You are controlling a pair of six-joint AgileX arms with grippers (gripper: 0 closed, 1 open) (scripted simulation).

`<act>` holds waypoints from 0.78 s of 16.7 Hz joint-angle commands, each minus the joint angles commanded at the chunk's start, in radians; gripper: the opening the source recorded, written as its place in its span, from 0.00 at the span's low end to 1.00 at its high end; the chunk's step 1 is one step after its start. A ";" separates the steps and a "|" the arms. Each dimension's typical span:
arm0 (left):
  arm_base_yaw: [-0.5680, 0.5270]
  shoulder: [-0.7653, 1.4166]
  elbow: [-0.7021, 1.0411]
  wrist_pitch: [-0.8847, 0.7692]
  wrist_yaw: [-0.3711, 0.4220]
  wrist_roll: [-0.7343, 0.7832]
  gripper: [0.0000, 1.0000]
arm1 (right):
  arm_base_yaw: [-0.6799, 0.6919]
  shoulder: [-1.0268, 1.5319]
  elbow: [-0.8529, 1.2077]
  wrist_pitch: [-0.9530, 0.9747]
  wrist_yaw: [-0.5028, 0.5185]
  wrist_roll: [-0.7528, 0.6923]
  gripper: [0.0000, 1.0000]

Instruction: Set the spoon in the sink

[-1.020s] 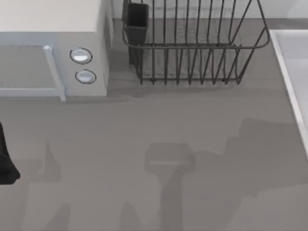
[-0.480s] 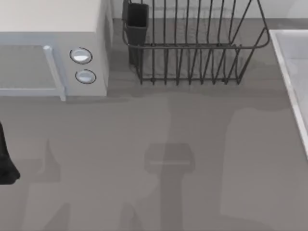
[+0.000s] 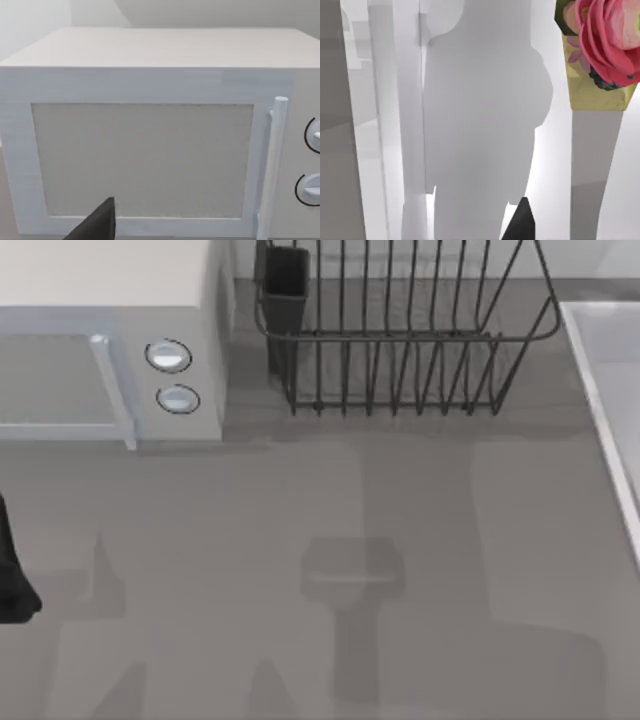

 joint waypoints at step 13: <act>0.000 0.000 0.000 0.000 0.000 0.000 1.00 | 0.000 -0.088 -0.287 0.189 -0.003 0.000 0.00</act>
